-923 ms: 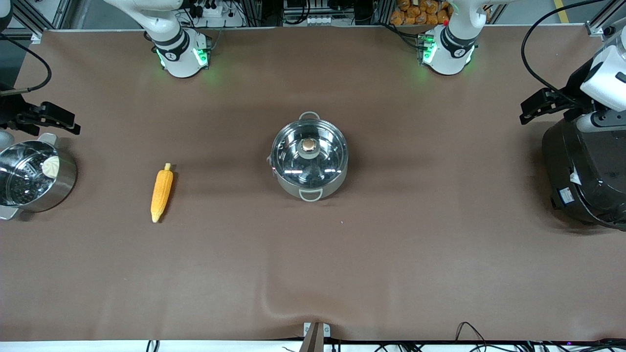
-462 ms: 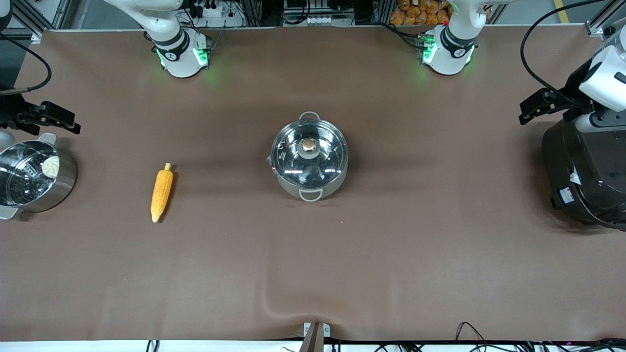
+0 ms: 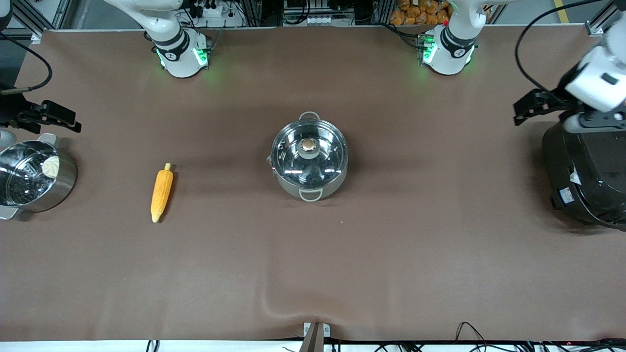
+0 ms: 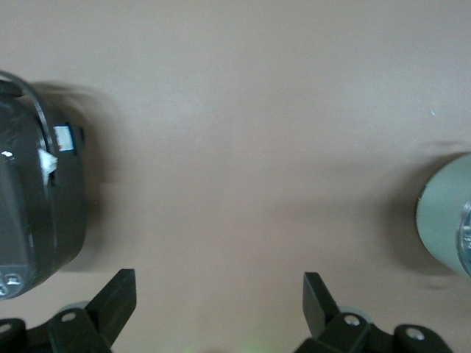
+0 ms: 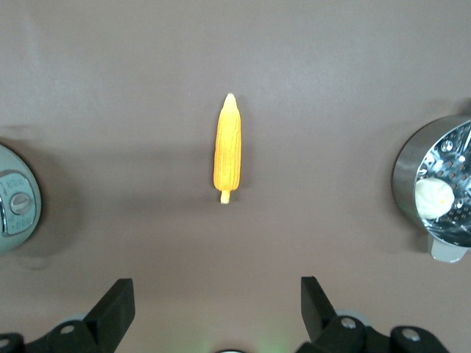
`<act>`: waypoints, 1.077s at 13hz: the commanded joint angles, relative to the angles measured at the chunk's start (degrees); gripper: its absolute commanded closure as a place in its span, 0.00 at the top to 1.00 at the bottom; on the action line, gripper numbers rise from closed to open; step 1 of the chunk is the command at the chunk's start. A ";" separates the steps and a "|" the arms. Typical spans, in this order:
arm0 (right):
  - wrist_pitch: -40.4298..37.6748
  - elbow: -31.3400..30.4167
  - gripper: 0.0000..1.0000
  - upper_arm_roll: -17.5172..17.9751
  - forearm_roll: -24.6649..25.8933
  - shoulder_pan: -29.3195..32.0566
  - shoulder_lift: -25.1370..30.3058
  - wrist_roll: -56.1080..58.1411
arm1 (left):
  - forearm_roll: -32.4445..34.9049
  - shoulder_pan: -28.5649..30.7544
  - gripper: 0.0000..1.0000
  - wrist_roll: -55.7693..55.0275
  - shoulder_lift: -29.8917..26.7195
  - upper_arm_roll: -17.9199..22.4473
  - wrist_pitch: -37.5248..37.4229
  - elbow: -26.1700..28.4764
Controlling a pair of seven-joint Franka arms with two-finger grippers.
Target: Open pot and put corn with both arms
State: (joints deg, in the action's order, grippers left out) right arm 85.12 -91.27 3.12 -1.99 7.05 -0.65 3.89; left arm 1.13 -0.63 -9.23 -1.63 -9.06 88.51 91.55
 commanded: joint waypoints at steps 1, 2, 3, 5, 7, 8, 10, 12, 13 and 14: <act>0.56 -2.76 1.00 0.66 -0.11 1.47 -1.02 -0.72 | 0.72 -2.26 1.00 -4.29 1.80 -3.23 0.08 -1.37; 1.61 -2.95 1.00 0.66 -0.12 1.73 -2.41 -0.72 | 0.72 -3.14 1.00 -5.52 2.77 -4.90 0.09 -1.37; 2.67 -2.86 1.00 0.66 -0.20 1.82 -3.91 -0.72 | 0.54 -4.63 1.00 -6.67 3.64 -7.00 0.09 -1.37; 4.87 -2.95 1.00 0.66 -0.47 1.56 -6.72 -0.81 | 0.36 -7.53 1.00 -15.85 5.84 -9.92 0.61 -2.16; 5.84 -2.95 1.00 0.66 -1.60 1.30 -10.14 -0.72 | 0.45 -11.57 1.00 -23.86 9.35 -11.77 0.70 -4.96; 6.11 -2.95 1.00 0.66 -2.66 1.38 -11.73 -0.64 | 0.37 -14.02 1.00 -28.25 10.85 -11.86 0.70 -6.19; 7.07 -2.78 1.00 0.66 -3.80 1.65 -13.93 -0.11 | 0.36 -17.81 1.00 -37.91 13.05 -11.86 2.71 -7.52; 7.60 -2.78 1.00 0.74 -3.90 0.16 -14.73 -0.11 | 0.36 -21.33 1.00 -45.40 15.24 -11.86 5.96 -7.53; 8.73 -2.69 1.00 0.74 -3.72 -1.50 -15.34 -0.02 | 0.36 -23.17 1.00 -48.31 16.47 -11.86 7.63 -7.61; 10.57 -2.69 1.00 0.66 -3.11 -3.08 -16.30 0.07 | 0.36 -24.67 1.00 -51.21 17.96 -11.86 9.47 -7.61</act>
State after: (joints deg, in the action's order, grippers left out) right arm 94.23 -95.01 3.60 -4.92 6.40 -15.66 3.99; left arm 1.09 -22.87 -55.52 13.19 -21.04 96.12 85.98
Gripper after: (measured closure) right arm 0.000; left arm 0.000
